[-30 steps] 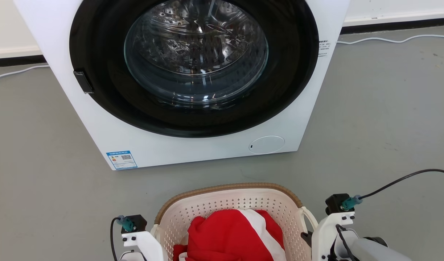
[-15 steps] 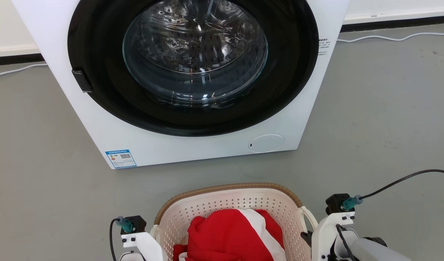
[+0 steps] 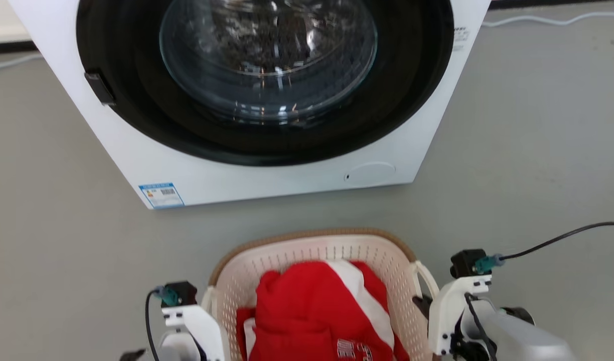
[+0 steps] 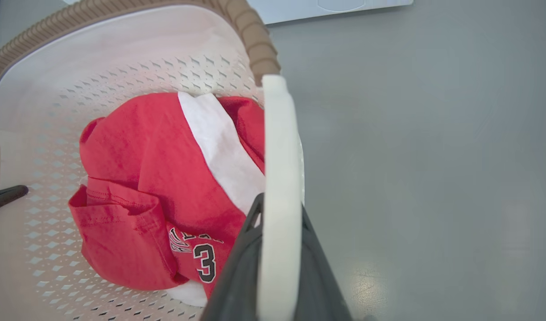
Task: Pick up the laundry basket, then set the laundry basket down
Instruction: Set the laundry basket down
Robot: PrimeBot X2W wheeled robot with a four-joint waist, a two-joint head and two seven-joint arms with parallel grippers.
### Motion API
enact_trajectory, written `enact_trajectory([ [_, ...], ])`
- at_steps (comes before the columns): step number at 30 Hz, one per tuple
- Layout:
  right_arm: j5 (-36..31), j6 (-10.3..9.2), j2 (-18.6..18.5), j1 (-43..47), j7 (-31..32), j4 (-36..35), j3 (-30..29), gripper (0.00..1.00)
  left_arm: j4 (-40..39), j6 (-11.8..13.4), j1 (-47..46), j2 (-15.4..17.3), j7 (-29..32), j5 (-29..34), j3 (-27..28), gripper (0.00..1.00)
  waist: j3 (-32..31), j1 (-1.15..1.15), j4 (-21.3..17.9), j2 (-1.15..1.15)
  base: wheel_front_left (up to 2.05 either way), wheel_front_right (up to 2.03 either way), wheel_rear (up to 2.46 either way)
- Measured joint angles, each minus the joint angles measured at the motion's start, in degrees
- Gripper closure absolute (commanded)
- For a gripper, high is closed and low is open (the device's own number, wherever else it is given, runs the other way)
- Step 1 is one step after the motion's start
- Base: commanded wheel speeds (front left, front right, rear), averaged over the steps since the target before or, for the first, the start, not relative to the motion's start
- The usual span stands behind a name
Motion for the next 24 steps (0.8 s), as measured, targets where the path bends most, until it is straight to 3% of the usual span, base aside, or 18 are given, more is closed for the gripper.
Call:
enact_trajectory([
  [24,-1.67,0.01,-2.50,-11.59,-13.90,-1.48,-0.10,1.00,1.56,1.00,-16.27,-0.55,-12.76,1.72,-1.05,1.00,23.60,0.00,1.78,0.00,0.00,0.00,0.00],
])
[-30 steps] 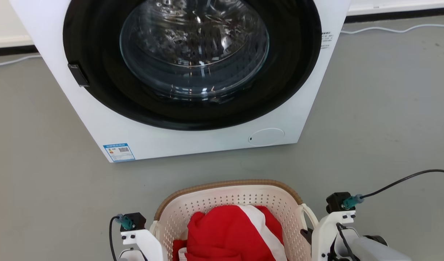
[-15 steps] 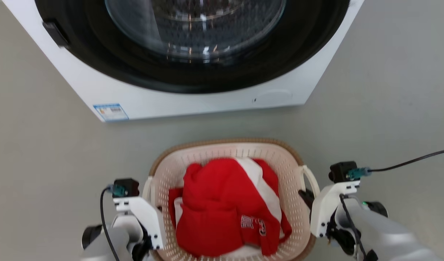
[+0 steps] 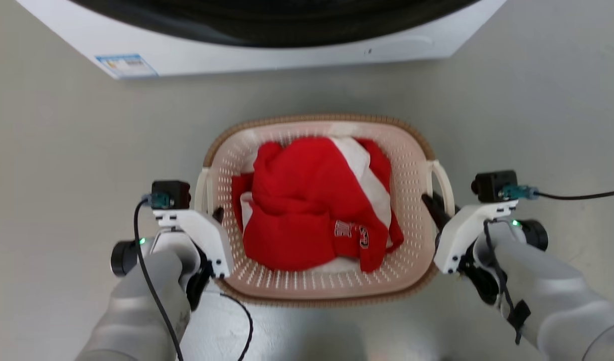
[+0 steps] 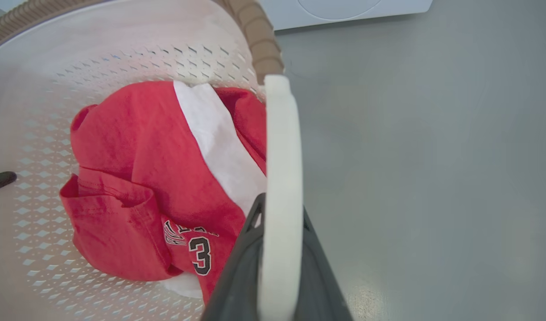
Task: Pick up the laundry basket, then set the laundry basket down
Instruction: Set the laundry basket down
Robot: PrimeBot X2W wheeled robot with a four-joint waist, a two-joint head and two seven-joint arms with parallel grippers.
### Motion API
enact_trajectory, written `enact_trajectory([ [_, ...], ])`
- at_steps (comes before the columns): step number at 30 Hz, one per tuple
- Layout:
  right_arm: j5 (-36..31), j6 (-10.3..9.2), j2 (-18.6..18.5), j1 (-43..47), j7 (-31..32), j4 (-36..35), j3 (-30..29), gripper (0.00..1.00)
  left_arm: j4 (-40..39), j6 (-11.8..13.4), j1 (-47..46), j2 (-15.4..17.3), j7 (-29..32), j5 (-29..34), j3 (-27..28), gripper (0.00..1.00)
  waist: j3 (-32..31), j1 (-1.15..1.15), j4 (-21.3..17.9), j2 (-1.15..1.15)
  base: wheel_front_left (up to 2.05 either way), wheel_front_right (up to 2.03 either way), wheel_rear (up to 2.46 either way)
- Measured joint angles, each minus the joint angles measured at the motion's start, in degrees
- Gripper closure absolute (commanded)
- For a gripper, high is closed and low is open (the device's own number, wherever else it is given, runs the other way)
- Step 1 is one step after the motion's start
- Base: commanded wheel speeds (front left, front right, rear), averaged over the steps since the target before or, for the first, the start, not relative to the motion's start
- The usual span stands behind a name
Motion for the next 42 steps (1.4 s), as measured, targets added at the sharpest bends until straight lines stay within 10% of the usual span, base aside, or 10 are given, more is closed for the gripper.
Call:
enact_trajectory([
  [42,-10.16,0.00,-0.40,-9.48,-3.70,-0.42,-11.05,1.00,-0.94,3.04,-11.99,-0.23,-6.28,3.83,1.59,1.00,19.53,0.00,1.78,0.00,0.00,0.00,0.00],
])
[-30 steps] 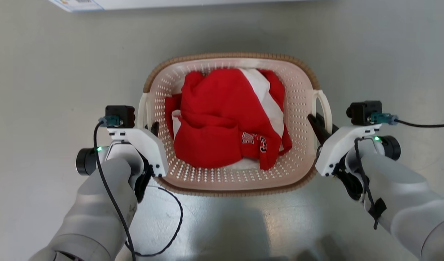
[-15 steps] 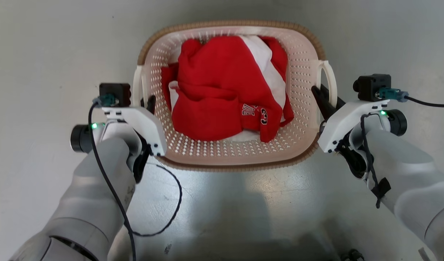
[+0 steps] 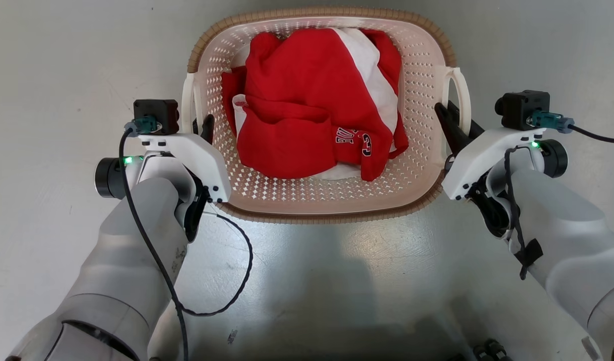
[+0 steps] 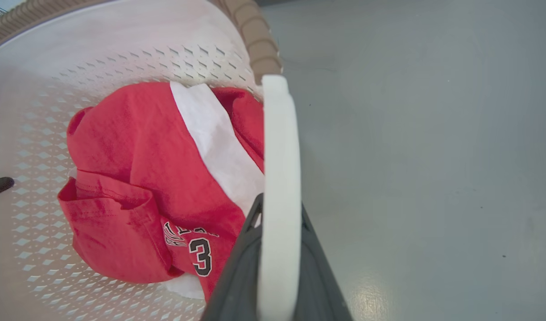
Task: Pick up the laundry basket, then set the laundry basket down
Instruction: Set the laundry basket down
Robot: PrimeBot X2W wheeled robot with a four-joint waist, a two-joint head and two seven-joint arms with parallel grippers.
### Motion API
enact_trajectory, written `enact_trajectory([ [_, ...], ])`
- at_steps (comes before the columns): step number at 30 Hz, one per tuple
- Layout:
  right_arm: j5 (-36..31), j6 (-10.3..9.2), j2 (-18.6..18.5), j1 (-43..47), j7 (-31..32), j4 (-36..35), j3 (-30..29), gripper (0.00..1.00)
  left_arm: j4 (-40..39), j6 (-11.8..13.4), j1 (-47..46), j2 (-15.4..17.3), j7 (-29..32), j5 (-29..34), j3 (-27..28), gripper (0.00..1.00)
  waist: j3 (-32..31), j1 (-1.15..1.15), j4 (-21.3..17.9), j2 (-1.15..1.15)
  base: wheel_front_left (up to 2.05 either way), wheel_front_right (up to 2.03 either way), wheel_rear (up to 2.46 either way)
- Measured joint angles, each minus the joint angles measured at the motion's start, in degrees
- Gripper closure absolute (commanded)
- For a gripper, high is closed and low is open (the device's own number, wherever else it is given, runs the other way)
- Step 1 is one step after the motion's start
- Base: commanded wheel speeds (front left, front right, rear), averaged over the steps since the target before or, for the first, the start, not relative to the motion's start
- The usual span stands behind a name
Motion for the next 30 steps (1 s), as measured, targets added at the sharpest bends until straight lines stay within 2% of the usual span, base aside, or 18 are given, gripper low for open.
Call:
enact_trajectory([
  [4,-0.01,0.00,0.12,0.03,0.00,-0.22,-0.35,1.00,-0.24,0.01,0.00,0.07,-0.15,0.97,0.46,1.00,0.06,0.00,-0.01,0.00,0.00,0.00,0.00],
  [5,-0.01,0.00,0.13,0.04,0.00,-0.24,-0.35,1.00,-0.25,0.02,0.00,0.08,-0.15,1.13,0.57,0.91,0.04,0.00,-0.01,0.00,0.00,0.00,0.00],
  [6,-0.01,0.00,0.16,0.04,0.00,-0.26,-0.35,0.91,-0.25,0.07,0.00,0.10,-0.15,1.23,0.69,0.51,0.02,0.00,-0.03,0.00,0.00,0.00,0.00],
  [7,-0.01,0.00,0.19,0.04,0.00,-0.26,-0.35,0.58,-0.25,0.07,0.00,0.13,-0.15,1.44,0.83,0.04,-0.02,0.00,-0.04,0.00,0.00,0.00,0.00],
  [8,-0.01,0.01,0.19,0.04,0.00,-0.32,-0.36,0.09,-0.29,0.07,0.00,0.10,-0.15,1.71,0.96,0.00,-0.05,0.00,-0.04,0.00,0.00,0.00,0.00],
  [9,-0.01,0.14,0.23,0.05,0.00,-0.54,-0.35,0.00,-0.38,0.07,0.00,0.05,-0.16,1.80,1.11,0.00,-0.07,0.00,-0.03,0.00,0.00,0.00,0.00],
  [30,-1.16,0.36,1.40,0.13,0.00,-0.54,-1.76,0.00,-0.41,0.32,0.01,-0.30,-0.24,4.13,3.79,0.00,-1.50,0.00,-0.02,0.00,0.00,0.00,0.00],
])
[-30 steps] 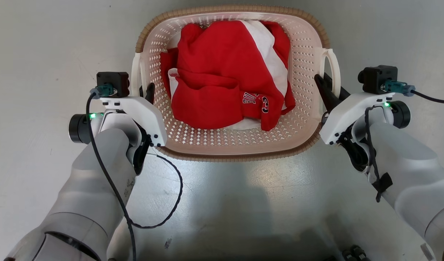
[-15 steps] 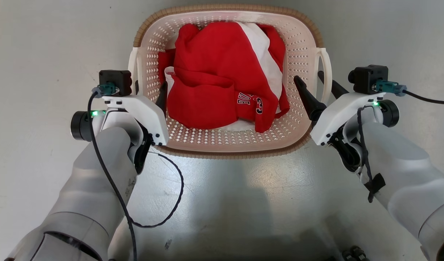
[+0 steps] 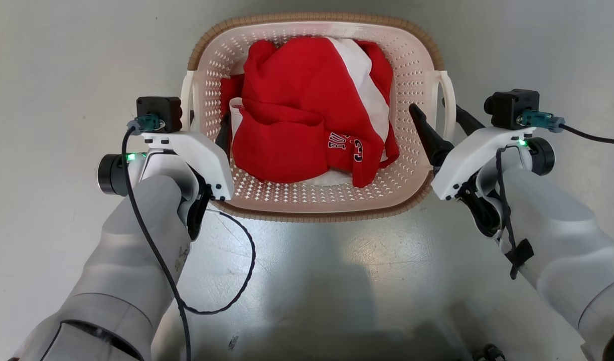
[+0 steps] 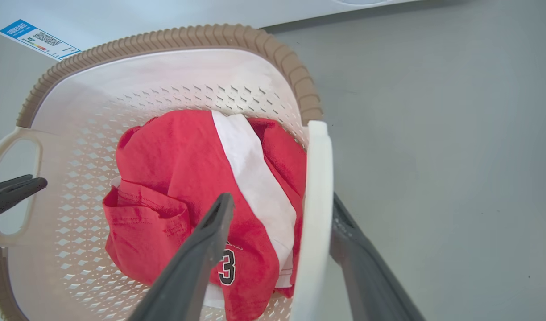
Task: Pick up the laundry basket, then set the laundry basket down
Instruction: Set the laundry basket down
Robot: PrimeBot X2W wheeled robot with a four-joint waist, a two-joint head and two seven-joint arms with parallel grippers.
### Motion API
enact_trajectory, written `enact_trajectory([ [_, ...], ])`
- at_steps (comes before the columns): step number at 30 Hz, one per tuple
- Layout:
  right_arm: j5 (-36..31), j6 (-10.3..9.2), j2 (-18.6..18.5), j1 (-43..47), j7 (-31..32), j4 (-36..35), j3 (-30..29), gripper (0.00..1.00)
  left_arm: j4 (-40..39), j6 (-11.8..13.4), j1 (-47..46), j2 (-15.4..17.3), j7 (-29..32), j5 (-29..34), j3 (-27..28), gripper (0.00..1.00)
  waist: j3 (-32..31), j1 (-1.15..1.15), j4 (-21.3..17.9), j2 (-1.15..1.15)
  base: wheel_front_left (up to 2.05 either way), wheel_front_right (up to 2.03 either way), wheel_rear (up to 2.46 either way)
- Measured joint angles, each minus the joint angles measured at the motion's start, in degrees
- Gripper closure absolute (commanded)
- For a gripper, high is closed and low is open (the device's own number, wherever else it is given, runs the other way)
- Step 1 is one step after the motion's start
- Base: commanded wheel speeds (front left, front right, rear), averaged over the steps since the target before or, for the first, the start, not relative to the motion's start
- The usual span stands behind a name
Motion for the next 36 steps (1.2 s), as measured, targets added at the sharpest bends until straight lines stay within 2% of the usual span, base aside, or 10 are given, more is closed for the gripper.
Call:
enact_trajectory([
  [9,0.00,0.00,0.49,1.82,0.00,1.99,-0.98,0.00,0.23,0.18,0.31,0.27,0.00,0.44,1.45,0.00,-2.35,0.00,-0.15,0.00,0.00,0.00,0.00],
  [17,-0.88,0.00,0.91,4.64,0.00,2.16,-4.30,0.00,-0.45,0.18,3.96,0.82,-0.01,0.87,3.33,0.00,-6.42,0.00,-0.35,0.00,0.00,0.00,0.00],
  [22,-2.91,0.00,1.45,7.59,0.00,1.05,-6.47,0.00,-2.05,0.16,7.35,2.58,-0.01,1.72,4.66,0.00,-10.27,0.00,-0.68,0.00,0.00,0.00,0.00],
  [29,-7.81,0.00,1.44,12.25,0.00,0.30,-12.05,0.00,-7.66,0.08,12.95,4.50,-0.01,4.57,8.37,0.00,-17.06,0.00,-1.36,0.00,0.00,0.00,0.00],
  [36,-14.78,0.00,0.59,18.16,0.00,-3.50,-22.77,0.00,-15.19,0.07,20.25,4.97,-0.01,8.66,14.02,0.00,-24.80,0.00,-2.00,0.01,0.00,0.00,0.00],
])
